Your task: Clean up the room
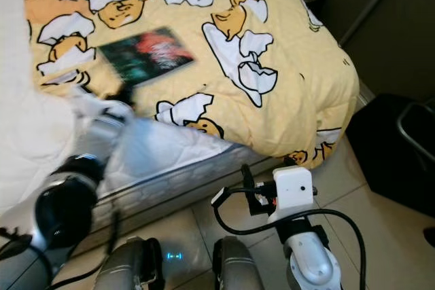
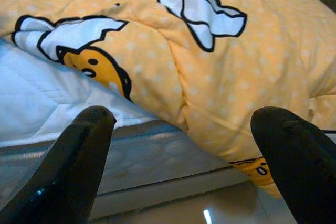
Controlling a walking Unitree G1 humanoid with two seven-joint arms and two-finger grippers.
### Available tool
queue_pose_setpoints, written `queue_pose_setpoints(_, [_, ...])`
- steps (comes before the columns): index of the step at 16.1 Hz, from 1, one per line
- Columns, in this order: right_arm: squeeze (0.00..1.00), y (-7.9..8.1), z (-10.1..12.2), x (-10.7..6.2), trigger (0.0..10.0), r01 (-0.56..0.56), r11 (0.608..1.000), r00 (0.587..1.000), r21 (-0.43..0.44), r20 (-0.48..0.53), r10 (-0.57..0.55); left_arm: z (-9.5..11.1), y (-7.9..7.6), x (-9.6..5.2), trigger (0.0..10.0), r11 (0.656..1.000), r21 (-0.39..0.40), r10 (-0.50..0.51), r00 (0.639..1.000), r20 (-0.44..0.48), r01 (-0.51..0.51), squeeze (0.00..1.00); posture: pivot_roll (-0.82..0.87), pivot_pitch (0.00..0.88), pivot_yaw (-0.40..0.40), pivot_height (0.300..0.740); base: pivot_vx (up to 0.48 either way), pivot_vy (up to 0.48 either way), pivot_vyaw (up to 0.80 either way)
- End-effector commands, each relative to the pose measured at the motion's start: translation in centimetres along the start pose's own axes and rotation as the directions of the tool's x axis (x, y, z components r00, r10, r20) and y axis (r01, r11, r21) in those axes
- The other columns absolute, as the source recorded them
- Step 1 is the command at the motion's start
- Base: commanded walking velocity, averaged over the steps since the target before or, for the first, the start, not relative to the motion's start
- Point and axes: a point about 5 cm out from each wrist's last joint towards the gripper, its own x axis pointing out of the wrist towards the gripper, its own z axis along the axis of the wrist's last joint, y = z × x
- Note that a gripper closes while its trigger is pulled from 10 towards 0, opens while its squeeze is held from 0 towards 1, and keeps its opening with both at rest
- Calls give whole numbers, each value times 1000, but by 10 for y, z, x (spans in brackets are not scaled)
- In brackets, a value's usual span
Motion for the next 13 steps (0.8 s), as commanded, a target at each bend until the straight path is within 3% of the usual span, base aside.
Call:
queue_pose_setpoints(1, [0,-2,-4,-1,10000,7,1000,1000,-4,-10,-7,2,5,-3,0,999,36,-11,1000,-12,11,0,-170,187,-67,695,0,0,0])
queue_pose_setpoints(4, [0,-1,-7,8,10000,-2,1000,1000,-2,1,2,27,25,-12,0,992,121,18,999,46,-23,0,-138,163,-66,695,0,0,0])
queue_pose_setpoints(6, [0,-2,-5,20,10000,4,1000,1000,18,22,-4,38,28,-16,0,928,372,-1,997,73,-27,0,-110,134,-62,695,0,0,0])
queue_pose_setpoints(7, [0,-3,-4,26,10000,12,999,999,32,30,-13,43,32,-17,0,904,426,9,997,82,-43,0,-101,119,-59,695,0,0,0])
queue_pose_setpoints(9, [0,-5,-2,33,10000,23,999,999,46,42,-25,52,39,-21,0,878,473,35,995,95,-76,0,-86,102,-57,695,0,0,0])
queue_pose_setpoints(11, [0,-7,-3,42,10000,30,998,998,59,52,-33,71,59,-30,0,848,483,153,973,172,-219,0,-62,73,-53,695,0,0,0])
queue_pose_setpoints(12, [0,-7,-3,45,10000,30,997,998,64,56,-34,76,64,-32,0,823,505,187,963,191,-260,0,-58,69,-52,695,0,0,0])
queue_pose_setpoints(13, [0,-6,-3,51,10000,30,997,997,75,65,-35,75,68,-33,0,767,574,218,958,187,-286,0,-44,57,-48,695,0,0,0])
